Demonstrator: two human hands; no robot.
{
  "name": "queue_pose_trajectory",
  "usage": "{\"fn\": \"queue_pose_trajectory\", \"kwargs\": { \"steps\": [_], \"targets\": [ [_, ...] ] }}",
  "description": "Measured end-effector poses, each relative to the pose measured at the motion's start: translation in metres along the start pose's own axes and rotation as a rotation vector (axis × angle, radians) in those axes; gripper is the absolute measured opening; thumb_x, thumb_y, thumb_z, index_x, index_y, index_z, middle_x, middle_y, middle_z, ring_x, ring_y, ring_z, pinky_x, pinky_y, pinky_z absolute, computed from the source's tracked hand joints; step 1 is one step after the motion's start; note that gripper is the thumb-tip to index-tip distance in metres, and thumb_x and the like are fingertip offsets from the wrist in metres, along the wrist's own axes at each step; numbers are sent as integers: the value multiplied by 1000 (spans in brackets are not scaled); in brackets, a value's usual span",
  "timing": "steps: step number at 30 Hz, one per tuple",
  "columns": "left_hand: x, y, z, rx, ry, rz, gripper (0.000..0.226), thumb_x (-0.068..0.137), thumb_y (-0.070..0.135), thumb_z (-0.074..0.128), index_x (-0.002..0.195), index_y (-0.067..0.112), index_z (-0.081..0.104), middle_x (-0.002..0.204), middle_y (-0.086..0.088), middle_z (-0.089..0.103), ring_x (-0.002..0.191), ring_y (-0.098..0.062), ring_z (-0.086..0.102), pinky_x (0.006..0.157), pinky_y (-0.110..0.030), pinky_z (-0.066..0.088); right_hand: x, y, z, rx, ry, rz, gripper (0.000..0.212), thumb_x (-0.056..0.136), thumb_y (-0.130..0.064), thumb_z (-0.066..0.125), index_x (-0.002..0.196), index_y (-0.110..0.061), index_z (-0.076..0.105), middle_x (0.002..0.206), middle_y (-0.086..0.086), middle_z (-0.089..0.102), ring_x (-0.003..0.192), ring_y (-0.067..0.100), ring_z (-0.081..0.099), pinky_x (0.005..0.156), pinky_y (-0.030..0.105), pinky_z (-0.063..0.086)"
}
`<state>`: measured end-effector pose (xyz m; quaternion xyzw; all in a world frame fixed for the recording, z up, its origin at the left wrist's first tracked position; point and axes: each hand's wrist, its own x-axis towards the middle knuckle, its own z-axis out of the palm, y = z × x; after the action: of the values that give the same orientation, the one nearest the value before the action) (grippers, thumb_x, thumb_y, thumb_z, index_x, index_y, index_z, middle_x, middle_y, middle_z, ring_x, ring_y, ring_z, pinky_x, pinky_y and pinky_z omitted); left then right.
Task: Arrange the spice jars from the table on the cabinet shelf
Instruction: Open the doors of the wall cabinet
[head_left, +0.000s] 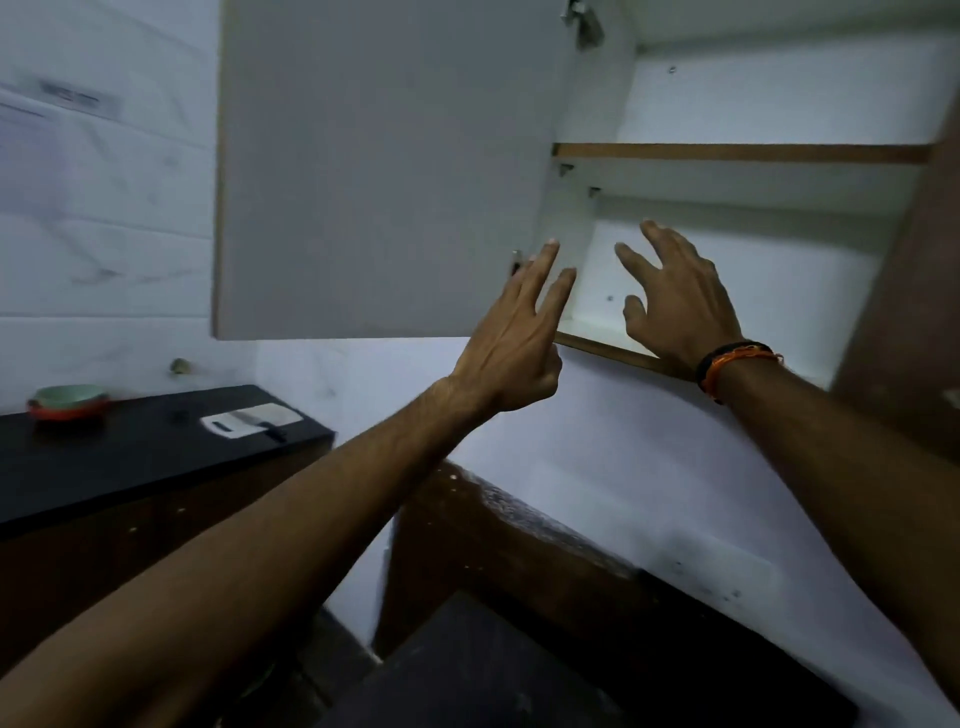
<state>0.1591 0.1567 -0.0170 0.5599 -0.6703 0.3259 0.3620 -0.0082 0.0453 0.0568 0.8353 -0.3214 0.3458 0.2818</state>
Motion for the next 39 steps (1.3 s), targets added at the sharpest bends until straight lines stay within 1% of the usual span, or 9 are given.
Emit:
{"fn": "queue_pose_trajectory", "kwargs": {
  "steps": [4,10,17,20,23,29,33,36,39],
  "targets": [
    [26,47,29,-159,-70,35,83,85,9,60,157,3,18,167,-16,3,150,-35,20,107,-37,42,-36,54,-27,-132,-43,76,63,86,-11,61,147,-11,45,160,18,27,147,36,25,114,54,30],
    [61,106,72,-330,-314,179,88,89,15,60,159,5,8,166,-14,13,149,-32,22,117,-38,32,-84,116,-58,-295,-90,232,66,87,-15,59,150,-11,39,162,17,20,150,34,17,119,53,23],
    [95,155,119,-510,-442,220,89,93,22,61,159,4,4,167,-14,11,152,-30,16,120,-37,24,-107,160,-82,-411,-143,427,78,89,-27,53,158,-17,16,166,14,-1,153,30,1,122,58,8],
    [107,173,136,-668,-426,166,87,93,23,63,158,3,8,165,-15,17,152,-30,19,115,-27,21,-110,170,-86,-428,-195,483,81,91,-32,52,159,-20,11,166,12,-4,153,31,-1,122,58,8],
    [118,187,150,-823,-364,110,79,90,15,66,154,1,22,153,-19,41,137,-34,43,97,-22,31,-111,178,-89,-403,-282,524,82,91,-32,53,159,-21,8,166,11,-5,153,32,1,122,57,10],
    [133,201,168,-1146,-394,-105,69,88,15,68,147,8,34,134,-13,58,116,-30,61,92,-42,56,-111,180,-84,-414,-317,552,79,95,-34,51,159,-20,8,166,12,-5,153,32,5,122,56,12],
    [128,206,172,-1219,-336,-179,63,89,22,72,143,8,41,129,-10,61,100,-20,60,76,-27,54,-111,171,-78,-401,-209,582,73,100,-42,45,159,-16,11,166,14,-3,153,33,6,122,55,15],
    [118,209,166,-1154,-237,-191,46,89,26,72,127,9,52,105,-4,65,79,-12,60,60,-16,46,-109,155,-77,-359,-87,620,75,101,-48,41,159,-15,8,166,13,-4,153,33,4,122,55,17],
    [98,217,149,-1156,-176,-119,26,93,27,68,110,15,52,85,7,60,73,-10,60,56,-14,41,-106,134,-86,-338,68,669,78,100,-56,37,159,-15,6,167,12,-1,153,34,4,121,55,20]
  ]
}}
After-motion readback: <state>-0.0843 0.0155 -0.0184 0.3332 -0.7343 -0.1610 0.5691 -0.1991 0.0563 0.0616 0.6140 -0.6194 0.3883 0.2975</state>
